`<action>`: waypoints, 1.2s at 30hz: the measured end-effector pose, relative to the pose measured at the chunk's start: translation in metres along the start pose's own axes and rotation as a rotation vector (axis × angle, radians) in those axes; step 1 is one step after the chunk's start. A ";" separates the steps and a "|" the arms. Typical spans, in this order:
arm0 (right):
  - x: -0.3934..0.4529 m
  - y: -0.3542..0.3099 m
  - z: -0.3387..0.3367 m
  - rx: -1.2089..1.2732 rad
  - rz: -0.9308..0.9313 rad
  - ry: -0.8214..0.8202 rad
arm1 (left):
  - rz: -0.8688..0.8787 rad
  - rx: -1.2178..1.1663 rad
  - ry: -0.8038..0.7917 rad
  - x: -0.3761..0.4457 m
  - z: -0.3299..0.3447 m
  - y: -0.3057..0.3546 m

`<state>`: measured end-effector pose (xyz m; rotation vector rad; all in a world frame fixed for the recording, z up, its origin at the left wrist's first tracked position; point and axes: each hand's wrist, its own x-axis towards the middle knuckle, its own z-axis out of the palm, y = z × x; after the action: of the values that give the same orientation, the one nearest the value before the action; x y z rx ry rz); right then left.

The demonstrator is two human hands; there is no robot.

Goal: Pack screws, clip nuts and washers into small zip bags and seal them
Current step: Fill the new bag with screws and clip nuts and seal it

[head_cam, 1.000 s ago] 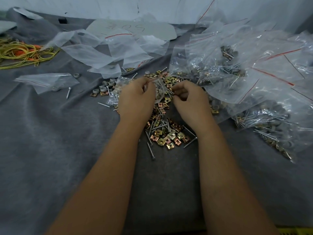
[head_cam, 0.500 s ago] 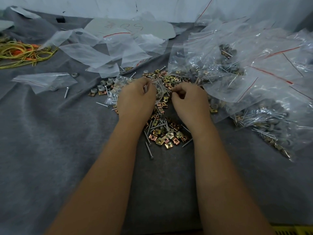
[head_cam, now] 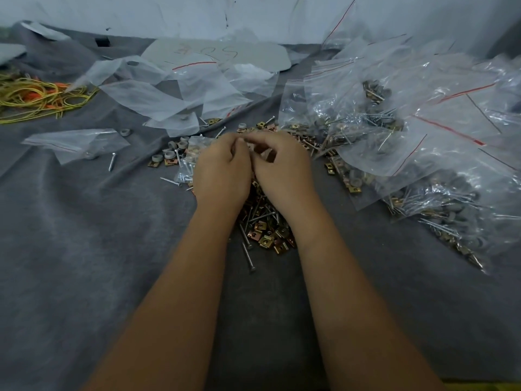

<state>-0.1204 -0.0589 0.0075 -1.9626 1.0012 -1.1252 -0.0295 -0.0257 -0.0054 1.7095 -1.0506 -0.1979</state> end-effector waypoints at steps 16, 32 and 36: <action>-0.003 0.025 -0.036 -0.278 0.208 -0.270 | -0.088 -0.037 0.044 -0.001 -0.005 -0.001; -0.007 0.022 -0.025 -0.599 0.158 -0.085 | -0.081 -0.060 0.040 -0.001 -0.003 -0.002; -0.008 0.019 -0.023 -0.558 0.164 -0.110 | -0.081 -0.063 0.030 -0.001 -0.003 -0.003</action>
<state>-0.1490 -0.0655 -0.0013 -2.2808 1.5018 -0.6814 -0.0272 -0.0224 -0.0068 1.6945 -0.9448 -0.2539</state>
